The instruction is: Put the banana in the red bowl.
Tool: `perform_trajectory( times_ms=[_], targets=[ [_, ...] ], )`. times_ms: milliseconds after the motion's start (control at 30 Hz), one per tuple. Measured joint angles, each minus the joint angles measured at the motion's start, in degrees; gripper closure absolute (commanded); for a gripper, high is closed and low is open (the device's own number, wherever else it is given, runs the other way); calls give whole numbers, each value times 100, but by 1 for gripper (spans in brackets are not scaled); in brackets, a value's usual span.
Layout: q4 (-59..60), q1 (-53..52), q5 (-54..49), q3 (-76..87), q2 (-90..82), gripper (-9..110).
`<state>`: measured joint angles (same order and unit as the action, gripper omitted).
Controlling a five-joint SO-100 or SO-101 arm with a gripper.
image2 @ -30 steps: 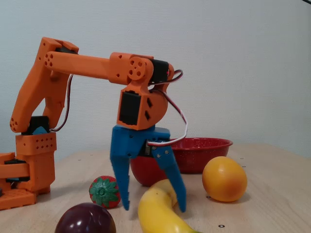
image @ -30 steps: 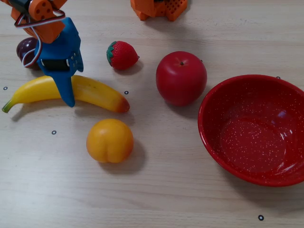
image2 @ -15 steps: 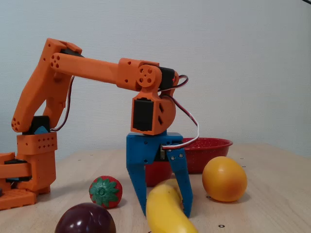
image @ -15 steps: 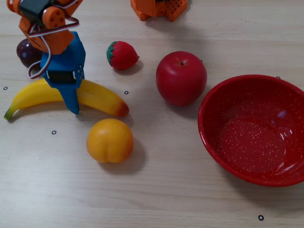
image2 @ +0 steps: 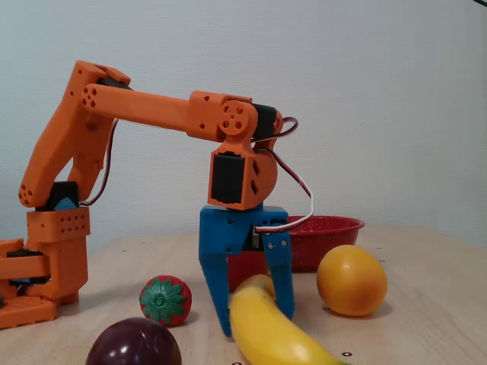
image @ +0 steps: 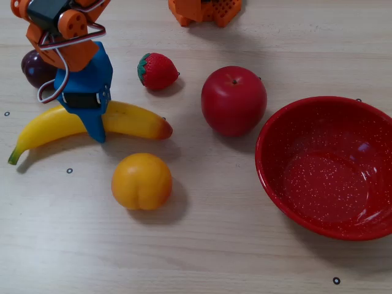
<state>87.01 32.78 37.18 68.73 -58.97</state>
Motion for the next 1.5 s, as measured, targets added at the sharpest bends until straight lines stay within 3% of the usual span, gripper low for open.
perform_trajectory(
  times_ms=[567, 867, 1200, 1500],
  targets=[
    [1644, 0, -141, -1441, -668, 101],
    [1767, -176, -1090, -2215, -1802, 101],
    [1767, -2953, -2514, -2461, -2250, 101],
    [1512, -4658, -2953, -2672, -1916, 101]
  ],
)
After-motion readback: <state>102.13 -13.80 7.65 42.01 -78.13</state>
